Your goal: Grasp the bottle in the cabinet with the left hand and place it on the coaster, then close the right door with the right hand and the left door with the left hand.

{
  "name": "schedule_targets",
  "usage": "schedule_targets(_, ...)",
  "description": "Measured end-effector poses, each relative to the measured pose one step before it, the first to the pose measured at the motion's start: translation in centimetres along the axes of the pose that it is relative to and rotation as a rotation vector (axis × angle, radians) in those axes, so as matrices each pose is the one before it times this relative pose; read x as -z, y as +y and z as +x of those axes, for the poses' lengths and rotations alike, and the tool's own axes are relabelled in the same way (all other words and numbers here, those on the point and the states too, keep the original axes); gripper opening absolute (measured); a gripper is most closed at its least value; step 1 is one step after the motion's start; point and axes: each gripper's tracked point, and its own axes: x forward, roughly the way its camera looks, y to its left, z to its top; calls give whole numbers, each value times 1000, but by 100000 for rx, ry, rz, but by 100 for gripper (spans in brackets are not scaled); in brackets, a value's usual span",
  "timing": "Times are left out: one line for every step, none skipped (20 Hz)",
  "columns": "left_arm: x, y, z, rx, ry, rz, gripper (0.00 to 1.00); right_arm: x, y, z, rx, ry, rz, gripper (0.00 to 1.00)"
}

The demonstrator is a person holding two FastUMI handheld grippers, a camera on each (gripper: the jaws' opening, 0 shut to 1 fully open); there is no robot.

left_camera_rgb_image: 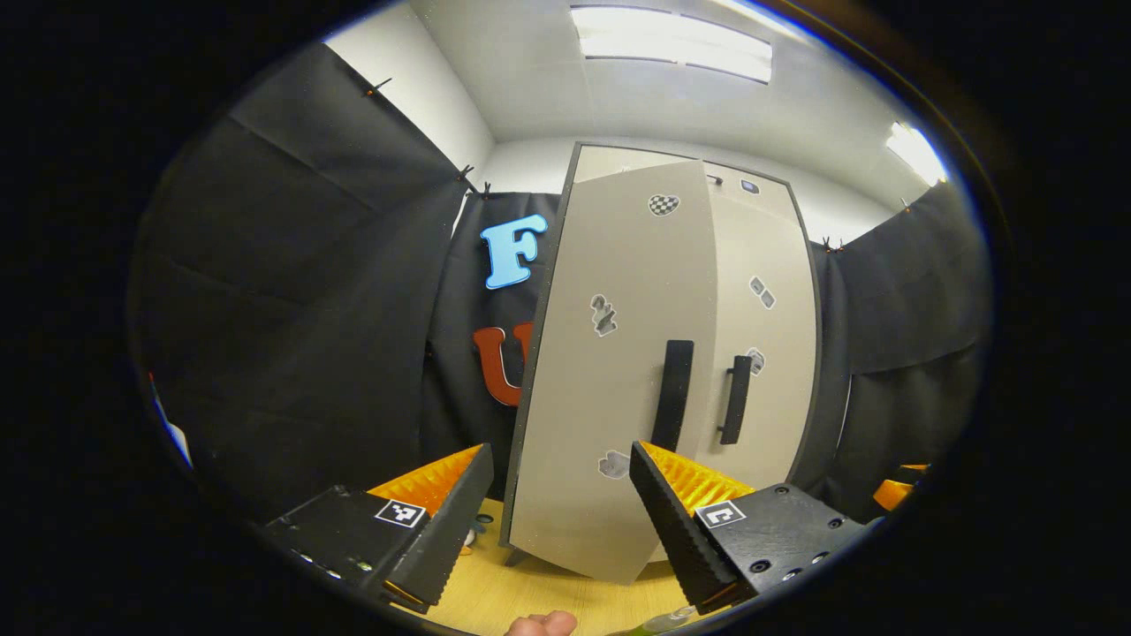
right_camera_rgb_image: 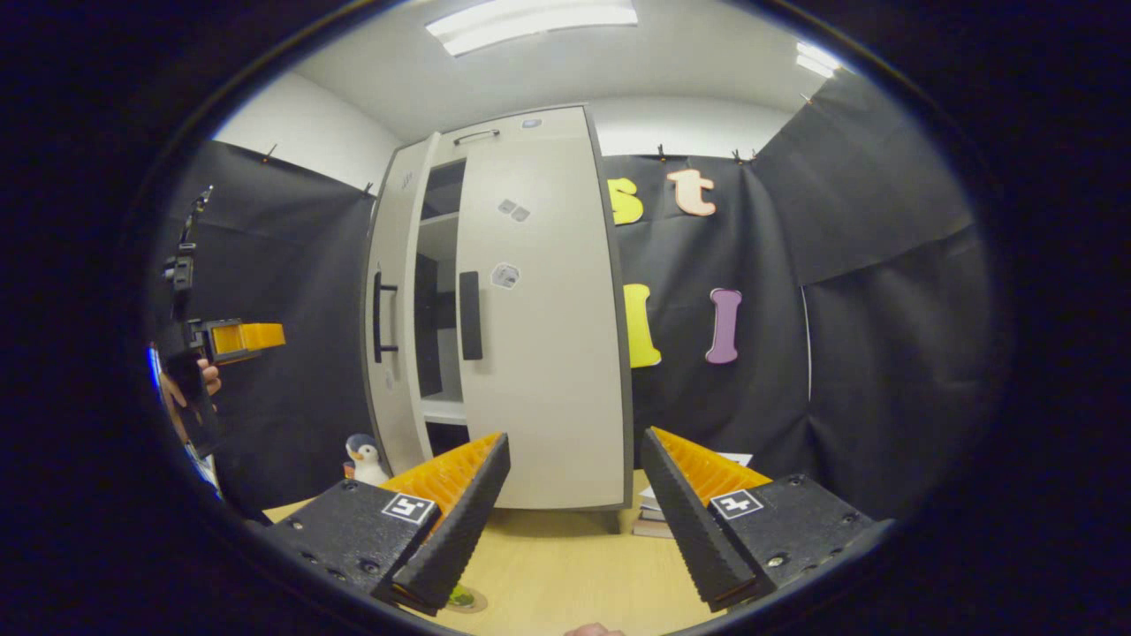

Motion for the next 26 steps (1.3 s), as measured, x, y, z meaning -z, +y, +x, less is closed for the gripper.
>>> schedule_targets(217, -518, -850, 93, 293, 116, 95, 163, 326, -17, -724, 435, 94, 98)
schedule_targets(440, -439, -761, 219, 363, 99, 95, 106, 305, -20, -856, 420, 116, 98)
schedule_targets(406, -423, -670, 214, -136, 84, 99, 207, 348, -95, -686, 458, 98, 98)
schedule_targets(251, -388, -500, -24, -672, 200, 95, 109, 291, -79, -746, 505, 103, 98)
schedule_targets(376, -419, -587, 35, -484, -231, 95, 232, 405, -58, -848, 380, 123, 98)
schedule_targets(570, -444, -562, 385, 213, -908, 95, 156, 270, -58, -666, 279, 49, 98)
schedule_targets(704, -559, -528, 587, 260, -1208, 95, 189, 252, -225, -605, 401, 92, 98)
schedule_targets(588, -253, -444, 80, 67, -833, 95, 196, 223, -92, -627, 462, 243, 98)
schedule_targets(454, 54, -450, -725, -168, -282, 95, 231, 191, -134, -524, 570, 292, 98)
schedule_targets(521, 170, -449, -1304, 23, 86, 95, 229, 105, -130, -443, 617, 247, 98)
schedule_targets(476, 139, -447, -1223, 416, -185, 95, 219, 111, -195, -207, 625, 115, 98)
schedule_targets(629, 39, -423, -906, 745, -568, 95, 125, -30, -186, 66, 432, -23, 98)
schedule_targets(621, 107, -268, -934, 709, -854, 95, 84, -105, -82, 287, 254, -61, 98)
schedule_targets(471, 262, -228, -966, 858, -822, 95, 32, -179, -89, 416, 95, 108, 98)
schedule_targets(354, 191, -172, -979, 822, -317, 99, 50, -192, -39, 335, 107, 341, 98)
schedule_targets(156, 351, -95, -1045, 542, 310, 95, 68, -68, -19, 92, 307, 374, 98)
schedule_targets(93, 304, 9, -890, 301, 841, 95, -30, -59, 69, 48, 146, 324, 98)
schedule_targets(80, 245, 26, -837, 85, 1269, 95, -54, -130, 1, 193, 123, 197, 98)
schedule_targets(-146, 255, 26, -817, -261, 1564, 95, -27, -94, 47, 191, 61, 110, 98)
schedule_targets(-51, 114, -17, -329, -423, 1501, 100, 0, -60, 71, 124, 189, 125, 98)
schedule_targets(-155, -25, -10, -42, -421, 696, 95, 235, -36, 15, 152, 376, 268, 98)
schedule_targets(-42, -162, 4, 288, -252, 217, 95, 115, -56, 37, -9, 405, 497, 98)
schedule_targets(-40, -252, -40, 513, -177, 67, 100, 167, 3, 31, -122, 474, 562, 98)
schedule_targets(-49, -93, 74, 308, -81, 329, 99, 123, 28, 2, -17, 373, 474, 98)
schedule_targets(12, -68, 7, 240, -14, 567, 100, -19, -43, -17, 101, 159, 223, 98)
schedule_targets(-27, -166, 83, 306, -62, 443, 95, -134, -43, 5, 149, -272, 10, 98)
